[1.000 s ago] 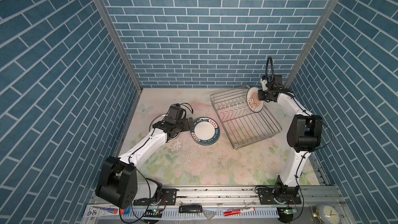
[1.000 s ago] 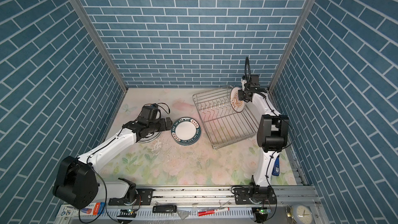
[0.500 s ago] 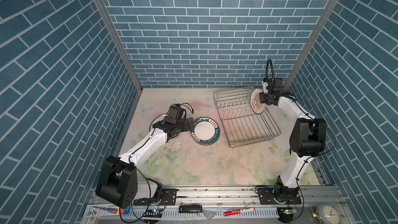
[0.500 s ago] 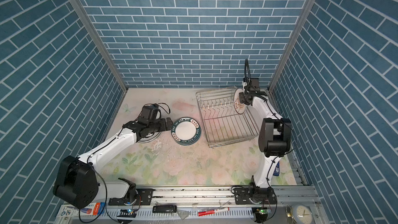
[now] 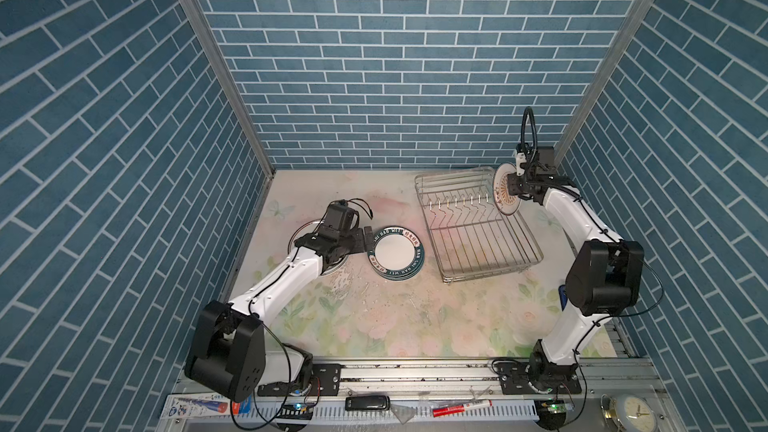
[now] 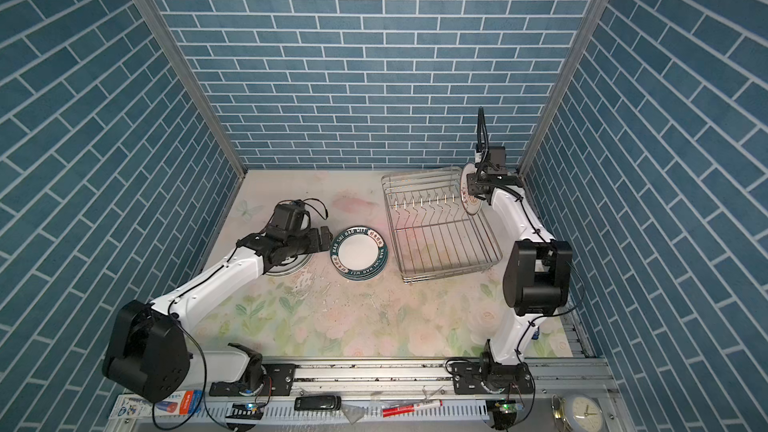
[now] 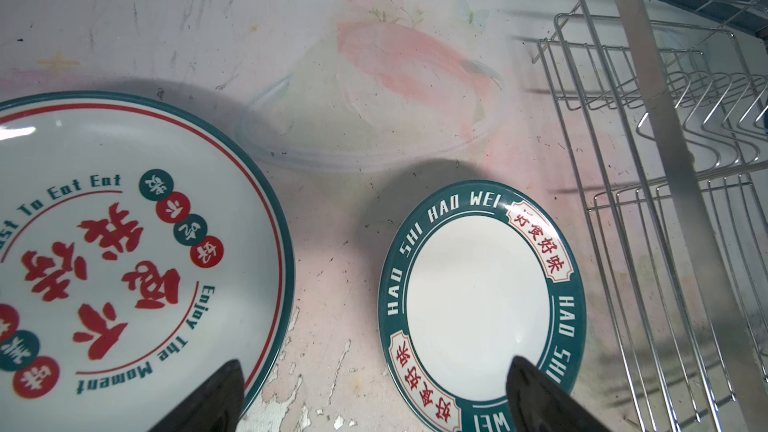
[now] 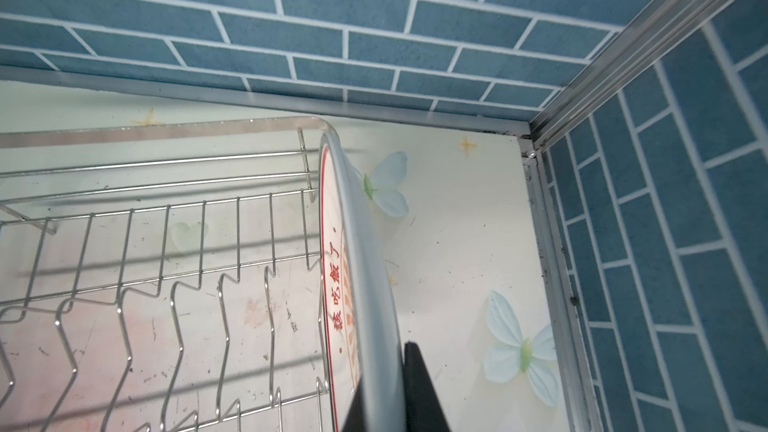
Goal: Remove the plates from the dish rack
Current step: 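Grasp the orange-sunburst plate rim with the right gripper and lift it from the rack, then carry the orange-sunburst plate toward the left gripper with the right gripper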
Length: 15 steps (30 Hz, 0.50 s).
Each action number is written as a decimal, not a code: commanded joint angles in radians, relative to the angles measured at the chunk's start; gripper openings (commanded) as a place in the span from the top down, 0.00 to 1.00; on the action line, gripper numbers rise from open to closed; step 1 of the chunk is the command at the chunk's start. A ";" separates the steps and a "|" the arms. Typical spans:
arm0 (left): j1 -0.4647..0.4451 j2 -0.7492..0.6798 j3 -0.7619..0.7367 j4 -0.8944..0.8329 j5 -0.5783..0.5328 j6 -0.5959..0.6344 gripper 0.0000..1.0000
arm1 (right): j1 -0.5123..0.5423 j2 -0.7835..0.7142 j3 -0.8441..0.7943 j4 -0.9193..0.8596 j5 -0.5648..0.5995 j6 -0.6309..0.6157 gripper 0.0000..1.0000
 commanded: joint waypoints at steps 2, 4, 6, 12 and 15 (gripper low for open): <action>0.005 -0.015 0.009 -0.010 0.001 -0.007 0.01 | -0.002 -0.119 -0.022 0.039 0.056 -0.024 1.00; 0.005 -0.014 0.008 -0.007 0.003 -0.008 0.01 | 0.000 -0.154 -0.032 0.047 0.052 -0.018 1.00; 0.004 -0.013 0.005 -0.001 0.010 -0.008 0.01 | 0.006 -0.193 -0.043 0.053 0.051 -0.012 1.00; 0.005 -0.015 -0.011 0.029 0.039 -0.007 0.01 | 0.013 -0.387 -0.200 0.179 -0.069 0.071 1.00; 0.005 -0.015 -0.016 0.044 0.055 -0.006 0.01 | 0.013 -0.483 -0.292 0.248 -0.139 0.168 1.00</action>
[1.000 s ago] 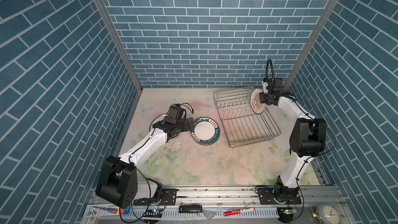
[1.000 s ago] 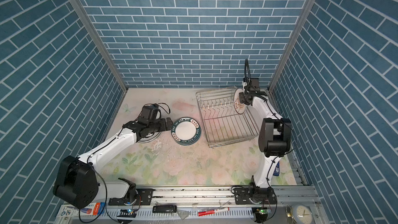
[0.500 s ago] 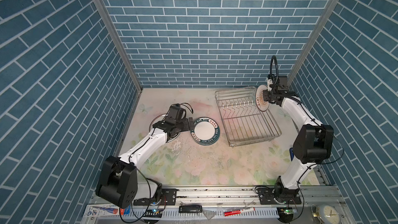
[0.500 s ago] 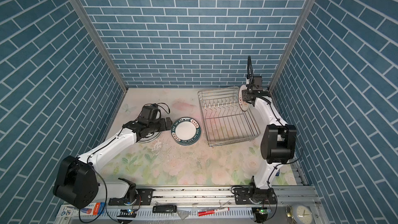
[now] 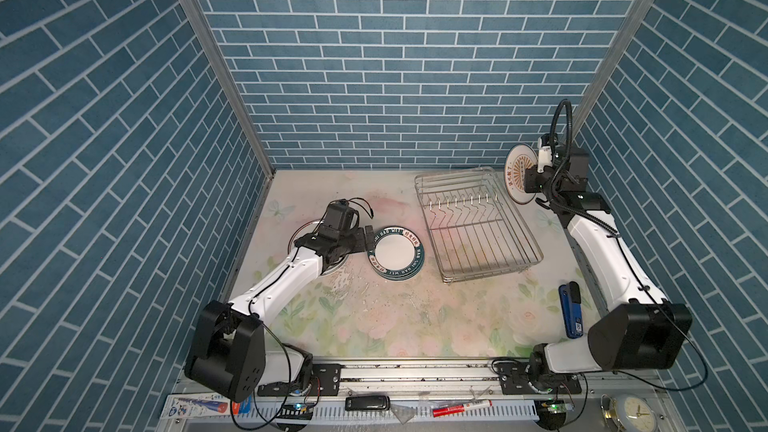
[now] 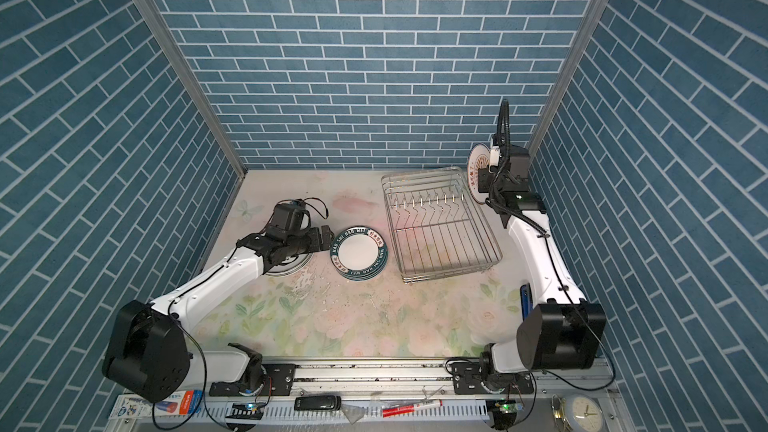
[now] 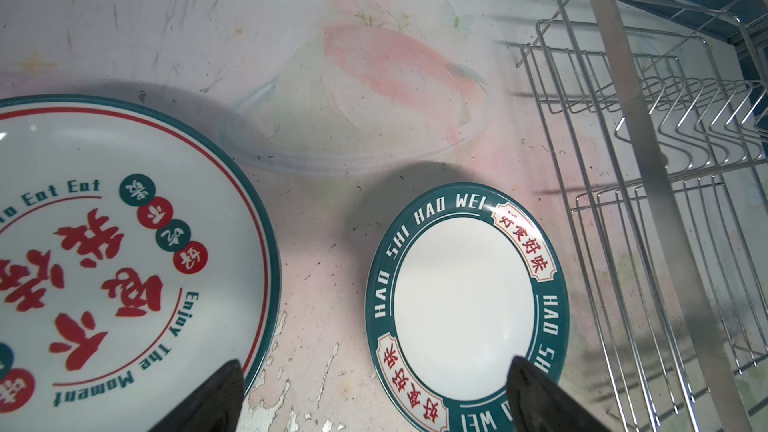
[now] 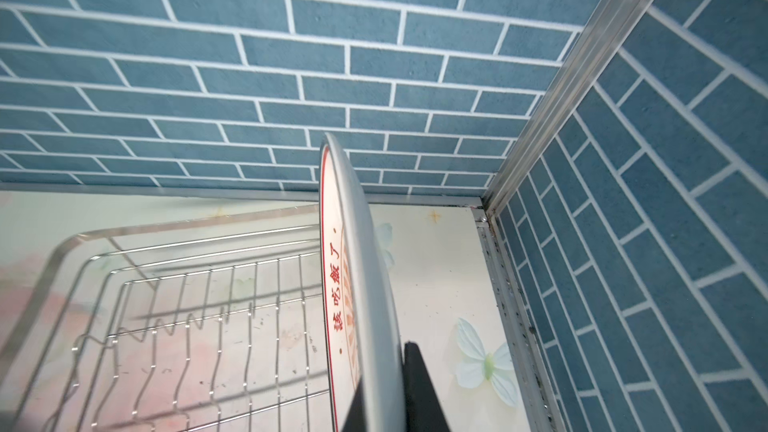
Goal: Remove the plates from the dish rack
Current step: 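Carry the orange-sunburst plate toward the left gripper with the right gripper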
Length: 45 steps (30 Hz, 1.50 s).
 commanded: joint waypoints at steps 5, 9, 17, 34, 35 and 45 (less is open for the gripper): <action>0.005 -0.003 -0.021 0.037 0.034 -0.002 0.01 | 0.005 -0.200 -0.223 0.221 -0.171 0.371 1.00; 0.006 -0.010 -0.041 0.078 0.054 -0.005 0.01 | 0.005 -0.235 -0.369 0.380 -0.341 0.563 1.00; 0.006 -0.038 -0.121 0.220 0.119 -0.028 0.01 | 0.008 -0.142 -0.549 0.743 -0.623 0.871 1.00; 0.005 -0.087 -0.172 0.386 0.315 -0.040 0.01 | 0.223 0.070 -0.445 0.699 -0.722 0.932 1.00; 0.005 -0.093 -0.177 0.397 0.325 -0.046 0.01 | 0.237 0.082 -0.429 0.677 -0.727 0.941 1.00; 0.048 -0.105 -0.218 0.528 0.455 -0.122 0.04 | 0.342 0.178 -0.361 0.664 -0.748 0.992 1.00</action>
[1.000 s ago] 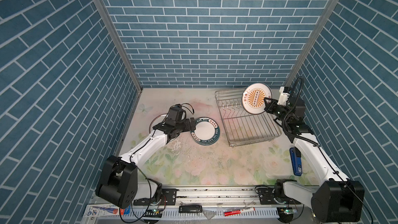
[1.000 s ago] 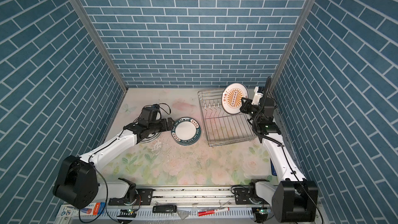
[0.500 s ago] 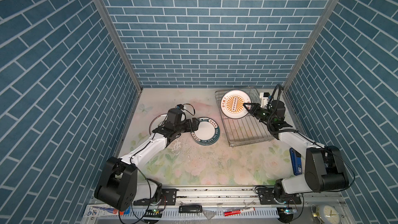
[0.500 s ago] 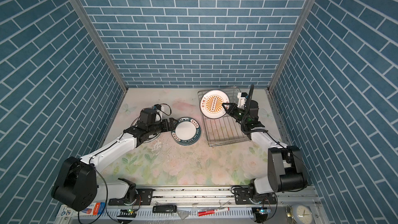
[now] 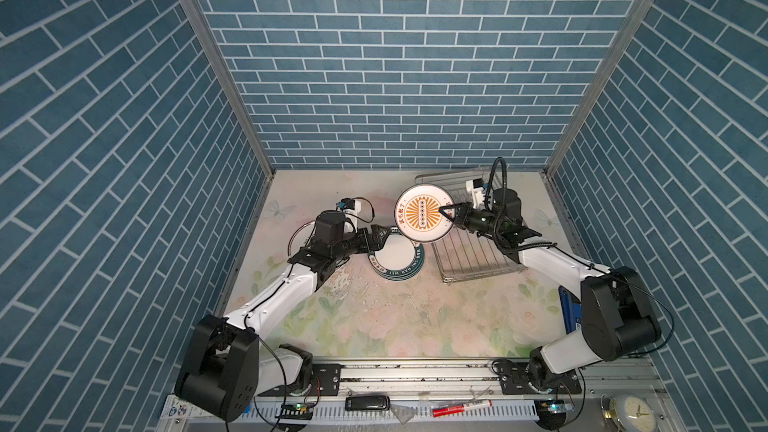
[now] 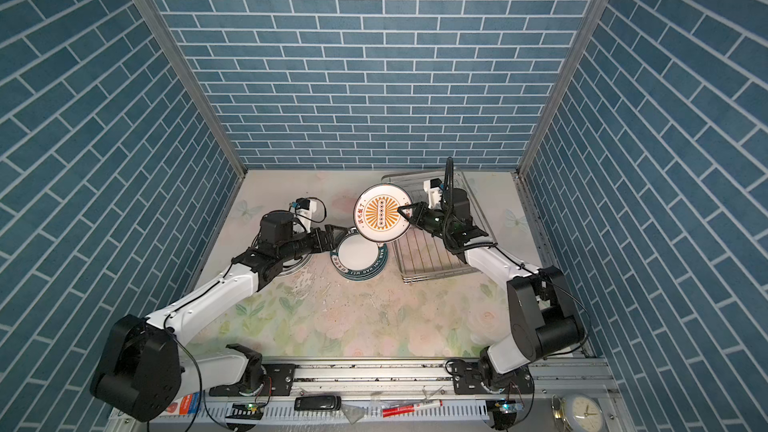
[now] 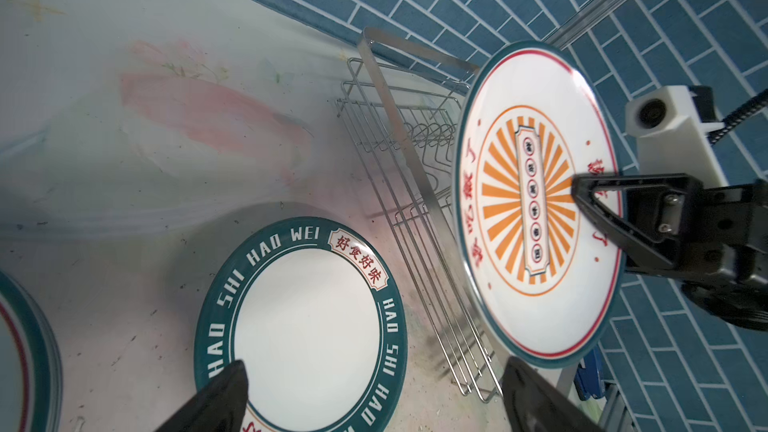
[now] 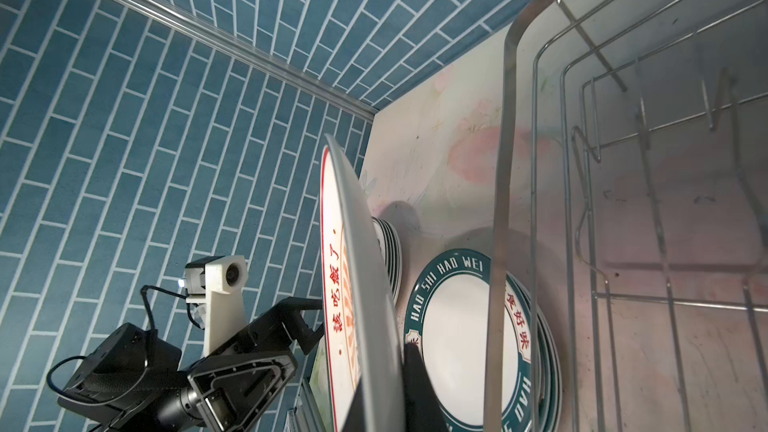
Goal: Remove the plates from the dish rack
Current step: 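Carry the orange-sunburst plate toward the left gripper with the right gripper, then close the left gripper on the plate rim while the right gripper holds it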
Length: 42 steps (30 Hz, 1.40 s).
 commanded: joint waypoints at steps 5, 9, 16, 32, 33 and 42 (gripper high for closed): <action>0.040 0.014 -0.038 0.126 0.130 -0.062 0.07 | 0.060 0.065 0.062 0.117 -0.051 0.097 1.00; 0.062 0.058 -0.053 0.208 0.191 -0.118 0.11 | 0.102 0.092 0.071 0.131 -0.064 0.106 1.00; 0.072 0.086 -0.053 0.255 0.233 -0.149 0.22 | 0.163 0.136 0.097 0.162 -0.071 0.117 1.00; 0.073 0.137 -0.038 0.314 0.301 -0.202 0.60 | 0.178 0.127 0.101 0.185 -0.057 0.077 1.00; 0.073 0.143 -0.038 0.320 0.308 -0.206 0.61 | 0.178 0.126 0.101 0.183 -0.058 0.073 1.00; 0.073 0.148 -0.027 0.299 0.311 -0.198 0.81 | 0.178 0.123 0.112 0.118 -0.034 0.014 0.97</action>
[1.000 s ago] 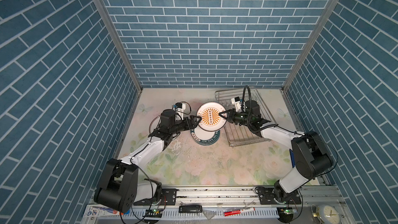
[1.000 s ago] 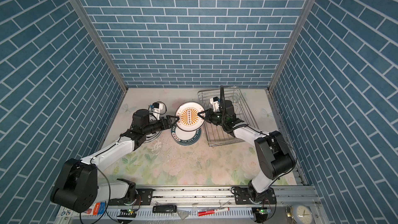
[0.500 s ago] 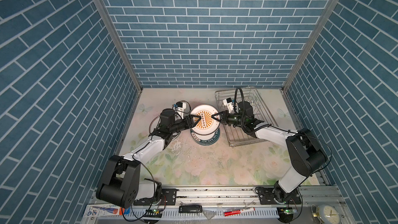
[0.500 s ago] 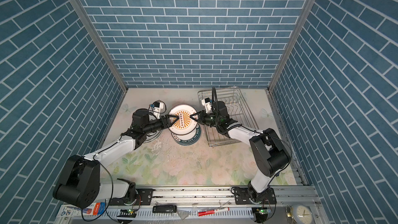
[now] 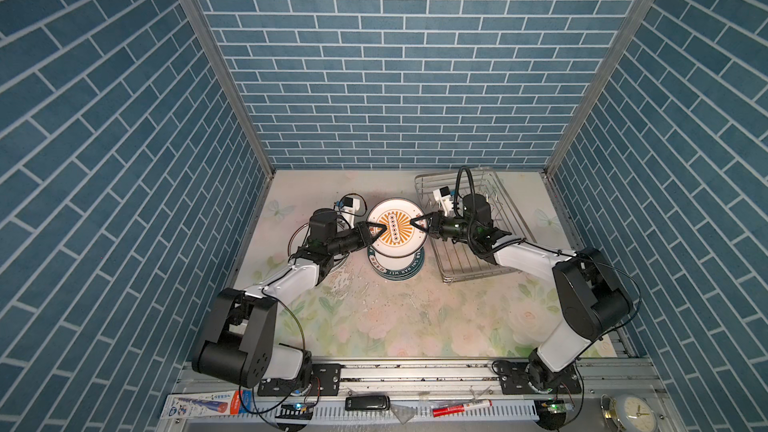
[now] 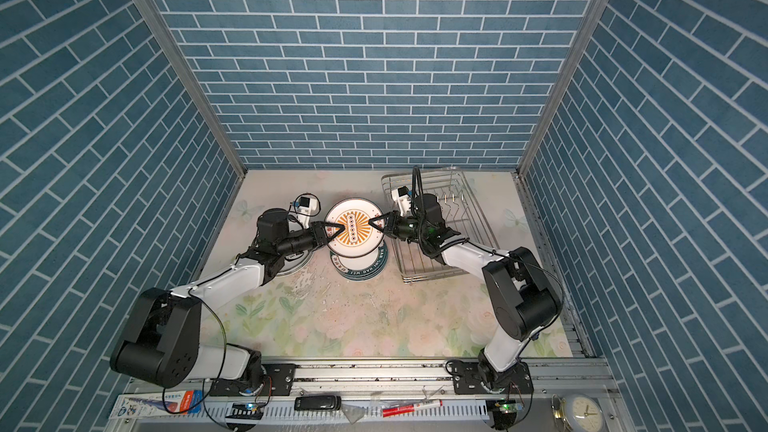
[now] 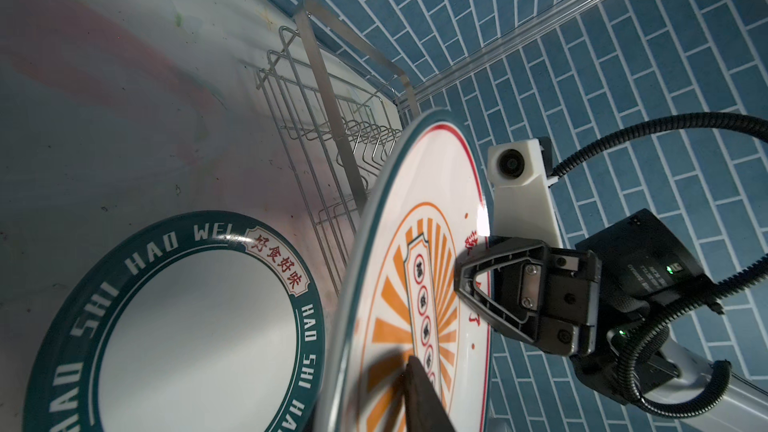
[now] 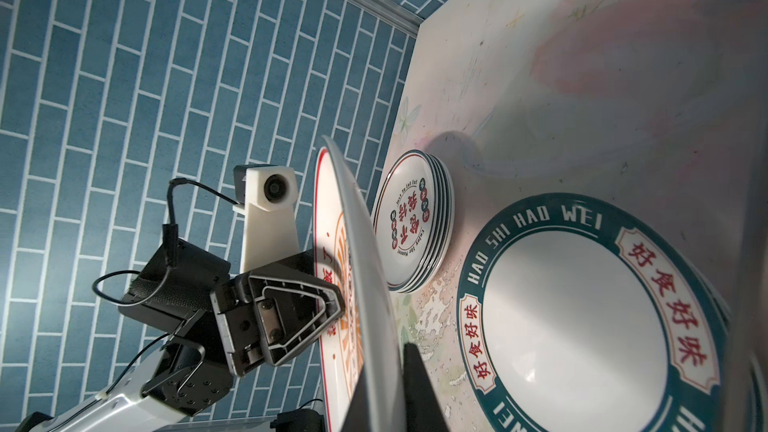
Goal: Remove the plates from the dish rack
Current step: 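Close the left gripper on the plate rim while the right gripper holds it, then open and withdraw the right gripper over the rack while the left gripper holds the plate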
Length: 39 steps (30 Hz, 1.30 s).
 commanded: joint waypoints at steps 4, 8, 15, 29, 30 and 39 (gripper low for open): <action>-0.011 0.000 0.020 -0.029 -0.011 0.067 0.90 | 0.015 -0.022 0.066 -0.017 0.031 -0.073 0.93; -0.011 0.008 0.020 -0.032 -0.009 0.067 1.00 | 0.015 -0.024 0.064 -0.016 0.022 -0.081 0.78; -0.011 -0.007 0.020 -0.060 -0.021 0.071 1.00 | 0.010 -0.044 0.060 -0.048 0.035 -0.126 0.61; 0.009 -0.080 0.018 -0.112 -0.059 0.084 1.00 | -0.019 -0.203 0.091 -0.379 0.199 -0.348 0.25; 0.011 -0.089 0.020 -0.132 -0.074 0.094 1.00 | -0.020 -0.218 0.098 -0.422 0.231 -0.378 0.24; 0.015 -0.160 0.090 -0.496 -0.367 0.218 1.00 | -0.022 -0.381 0.122 -0.756 0.776 -0.572 0.01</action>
